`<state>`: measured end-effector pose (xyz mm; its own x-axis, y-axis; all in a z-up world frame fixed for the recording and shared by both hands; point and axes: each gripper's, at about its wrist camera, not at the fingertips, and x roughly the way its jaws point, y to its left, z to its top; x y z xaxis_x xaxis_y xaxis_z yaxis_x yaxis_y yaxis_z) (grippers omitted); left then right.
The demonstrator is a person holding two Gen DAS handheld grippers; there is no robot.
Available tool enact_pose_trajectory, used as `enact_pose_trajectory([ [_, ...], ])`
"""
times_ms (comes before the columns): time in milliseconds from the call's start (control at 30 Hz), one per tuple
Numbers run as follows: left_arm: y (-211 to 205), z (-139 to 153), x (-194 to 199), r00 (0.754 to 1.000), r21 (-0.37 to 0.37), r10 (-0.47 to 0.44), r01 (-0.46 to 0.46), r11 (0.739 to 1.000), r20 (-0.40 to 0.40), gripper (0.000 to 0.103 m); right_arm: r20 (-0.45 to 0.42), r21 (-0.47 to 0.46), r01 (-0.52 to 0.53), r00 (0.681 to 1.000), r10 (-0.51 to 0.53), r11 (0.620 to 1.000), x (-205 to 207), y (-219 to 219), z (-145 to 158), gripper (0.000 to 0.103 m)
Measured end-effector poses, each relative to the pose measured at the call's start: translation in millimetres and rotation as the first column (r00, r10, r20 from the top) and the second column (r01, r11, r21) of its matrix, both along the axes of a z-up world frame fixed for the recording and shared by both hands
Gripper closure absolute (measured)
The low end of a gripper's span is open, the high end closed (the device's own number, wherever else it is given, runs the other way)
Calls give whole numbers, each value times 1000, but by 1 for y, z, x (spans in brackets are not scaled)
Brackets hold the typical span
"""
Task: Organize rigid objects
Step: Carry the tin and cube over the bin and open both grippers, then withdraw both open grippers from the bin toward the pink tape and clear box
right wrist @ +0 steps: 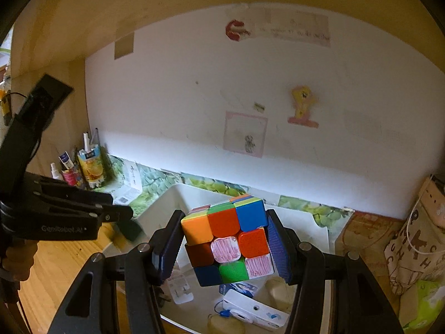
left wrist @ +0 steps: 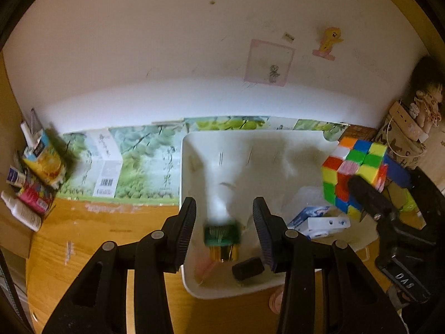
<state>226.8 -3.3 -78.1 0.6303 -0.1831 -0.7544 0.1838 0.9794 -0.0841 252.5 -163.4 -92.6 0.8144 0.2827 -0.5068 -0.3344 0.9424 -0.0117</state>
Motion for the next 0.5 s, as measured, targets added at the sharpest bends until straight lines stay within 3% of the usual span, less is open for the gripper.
enact_pose_trajectory([
  [100, 0, 1, 3, 1000, -9, 16, -16, 1000, 4, 30, 3, 7, 8, 1000, -8, 1000, 2, -4, -4, 43],
  [133, 0, 0, 4, 1000, -9, 25, -25, 1000, 8, 27, 7, 17, 13, 1000, -13, 1000, 1, -7, -3, 36],
  [200, 0, -1, 4, 999, 2, 33, -33, 999, 9, 27, 1, 28, 21, 1000, -21, 999, 0, -13, -3, 23],
  [500, 2, 9, -8, 998, 29, 58, -59, 998, 30, 27, -33, 75, 71, 997, -69, 995, -5, -33, 3, 21],
])
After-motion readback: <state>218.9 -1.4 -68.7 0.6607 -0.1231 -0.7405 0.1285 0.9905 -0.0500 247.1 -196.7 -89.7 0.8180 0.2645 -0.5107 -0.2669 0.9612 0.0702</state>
